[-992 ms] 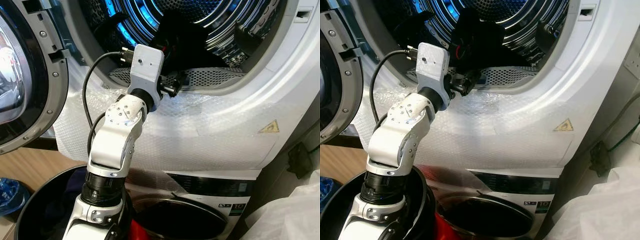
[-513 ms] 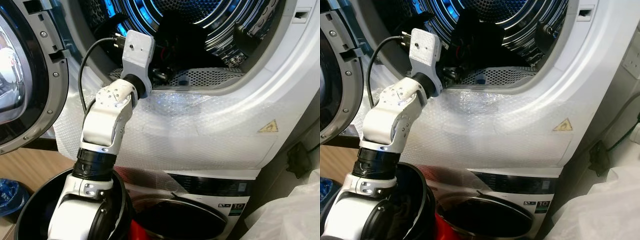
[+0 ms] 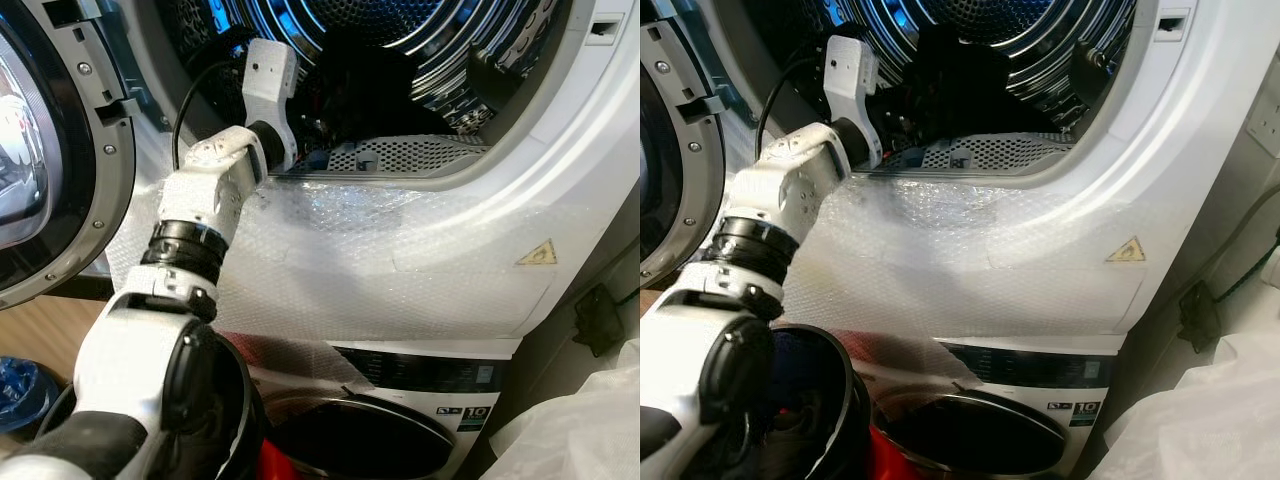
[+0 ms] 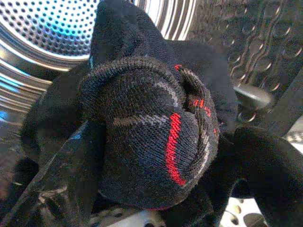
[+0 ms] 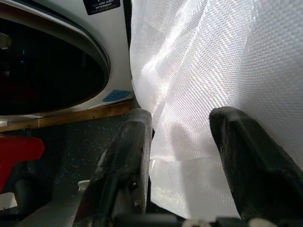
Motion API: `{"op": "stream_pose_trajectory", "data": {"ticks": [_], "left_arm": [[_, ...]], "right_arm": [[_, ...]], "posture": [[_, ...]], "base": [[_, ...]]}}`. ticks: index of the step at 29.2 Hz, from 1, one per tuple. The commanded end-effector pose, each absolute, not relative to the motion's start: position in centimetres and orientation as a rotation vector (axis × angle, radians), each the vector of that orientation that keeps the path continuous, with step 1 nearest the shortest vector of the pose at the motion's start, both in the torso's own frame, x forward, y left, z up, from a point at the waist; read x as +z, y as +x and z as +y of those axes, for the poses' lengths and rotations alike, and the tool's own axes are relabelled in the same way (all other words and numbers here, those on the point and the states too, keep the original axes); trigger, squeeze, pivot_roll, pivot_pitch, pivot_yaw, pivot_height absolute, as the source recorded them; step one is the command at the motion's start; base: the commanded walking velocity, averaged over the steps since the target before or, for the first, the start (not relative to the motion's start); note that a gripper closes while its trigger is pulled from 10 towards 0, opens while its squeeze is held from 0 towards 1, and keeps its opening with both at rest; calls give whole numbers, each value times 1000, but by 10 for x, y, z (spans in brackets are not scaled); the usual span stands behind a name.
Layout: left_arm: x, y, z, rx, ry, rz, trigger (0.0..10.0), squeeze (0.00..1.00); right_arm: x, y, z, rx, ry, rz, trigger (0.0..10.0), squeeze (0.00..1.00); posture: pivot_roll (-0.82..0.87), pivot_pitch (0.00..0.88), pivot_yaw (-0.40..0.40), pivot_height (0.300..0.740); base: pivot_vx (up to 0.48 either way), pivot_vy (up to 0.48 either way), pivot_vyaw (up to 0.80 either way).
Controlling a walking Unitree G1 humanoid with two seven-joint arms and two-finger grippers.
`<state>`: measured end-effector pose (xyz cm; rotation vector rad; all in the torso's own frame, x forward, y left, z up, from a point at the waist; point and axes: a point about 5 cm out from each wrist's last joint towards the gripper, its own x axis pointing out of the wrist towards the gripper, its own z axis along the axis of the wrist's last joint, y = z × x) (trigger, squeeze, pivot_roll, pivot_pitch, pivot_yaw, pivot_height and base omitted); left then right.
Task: Clothes washing
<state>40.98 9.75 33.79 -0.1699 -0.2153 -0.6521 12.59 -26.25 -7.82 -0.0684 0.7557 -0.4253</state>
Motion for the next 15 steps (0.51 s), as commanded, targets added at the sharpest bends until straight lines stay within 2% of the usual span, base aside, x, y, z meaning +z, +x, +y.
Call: {"op": "stream_pose_trajectory", "data": {"ticks": [1, 3, 8, 15], "left_arm": [[337, 410, 92, -687, -188, -182, 10000, 0], [337, 410, 91, -691, -188, -178, 10000, 0], [331, 409, 69, -798, -99, -159, 10000, 0], [336, 403, 42, -965, -129, -150, 10000, 0]], "right_arm": [[-79, 123, -263, -429, -72, 754, 10000, 0], [-79, 123, -263, -429, -73, 754, 10000, 0], [-78, 122, -264, -428, -76, 754, 10000, 0], [-79, 123, -262, -422, -74, 751, 10000, 0]], "posture": [[-181, 0, 116, 740], [-181, 0, 116, 740], [-181, 0, 118, 740], [-181, 0, 119, 740]], "base": [[0, 0, 0], [0, 0, 0], [0, 0, 0], [0, 0, 0]]}}
